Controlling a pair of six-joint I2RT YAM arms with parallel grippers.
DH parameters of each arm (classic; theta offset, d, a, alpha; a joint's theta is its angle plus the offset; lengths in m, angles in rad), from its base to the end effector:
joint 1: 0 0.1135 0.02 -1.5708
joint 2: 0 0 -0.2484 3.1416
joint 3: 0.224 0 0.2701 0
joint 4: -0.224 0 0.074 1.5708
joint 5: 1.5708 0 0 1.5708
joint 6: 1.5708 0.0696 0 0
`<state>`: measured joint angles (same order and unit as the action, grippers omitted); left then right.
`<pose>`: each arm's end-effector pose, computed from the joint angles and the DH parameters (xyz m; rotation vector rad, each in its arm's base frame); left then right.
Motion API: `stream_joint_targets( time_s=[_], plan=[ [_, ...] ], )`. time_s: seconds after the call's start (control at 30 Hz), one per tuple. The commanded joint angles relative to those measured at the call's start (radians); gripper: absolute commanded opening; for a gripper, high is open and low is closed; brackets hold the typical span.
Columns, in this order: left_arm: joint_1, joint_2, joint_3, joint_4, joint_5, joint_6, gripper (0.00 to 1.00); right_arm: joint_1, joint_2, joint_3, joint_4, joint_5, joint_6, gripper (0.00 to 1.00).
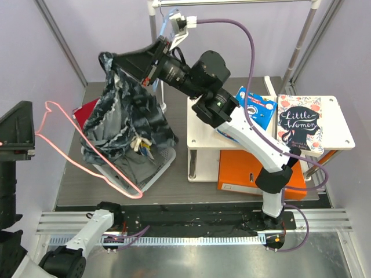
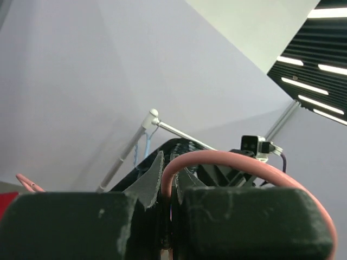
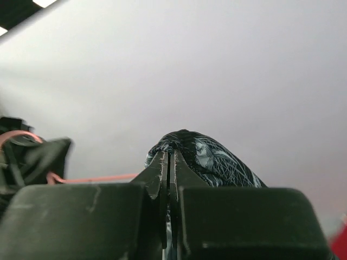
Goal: Remove the shorts from the hanger
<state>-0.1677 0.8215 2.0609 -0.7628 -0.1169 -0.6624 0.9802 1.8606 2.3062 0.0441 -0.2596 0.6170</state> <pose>0.0082 0.0068 0.6296 -0.3775 1.0568 -0.6797 0.2232 0.3650 0.5856 -0.4774 1.1427 1.5547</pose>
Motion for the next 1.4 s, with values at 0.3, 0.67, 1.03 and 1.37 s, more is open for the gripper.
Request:
stream_joint_targets(
  time_s=[0.3, 0.67, 1.03, 1.37],
  plan=[
    [0.007, 0.034, 0.022, -0.093, -0.096, 0.130, 0.00, 0.063, 0.135, 0.202, 0.428, 0.023, 0.245, 0.01],
    [0.007, 0.030, -0.019, -0.099, -0.098, 0.118, 0.00, 0.063, -0.004, -0.045, 0.263, 0.039, 0.121, 0.01],
    [0.007, 0.041, -0.013, -0.110, -0.112, 0.130, 0.00, 0.055, 0.053, -0.102, 0.117, 0.013, -0.009, 0.01],
    [0.007, 0.027, -0.007, -0.165, -0.170, 0.142, 0.00, -0.014, 0.164, -0.041, -0.036, 0.019, -0.235, 0.01]
  ],
)
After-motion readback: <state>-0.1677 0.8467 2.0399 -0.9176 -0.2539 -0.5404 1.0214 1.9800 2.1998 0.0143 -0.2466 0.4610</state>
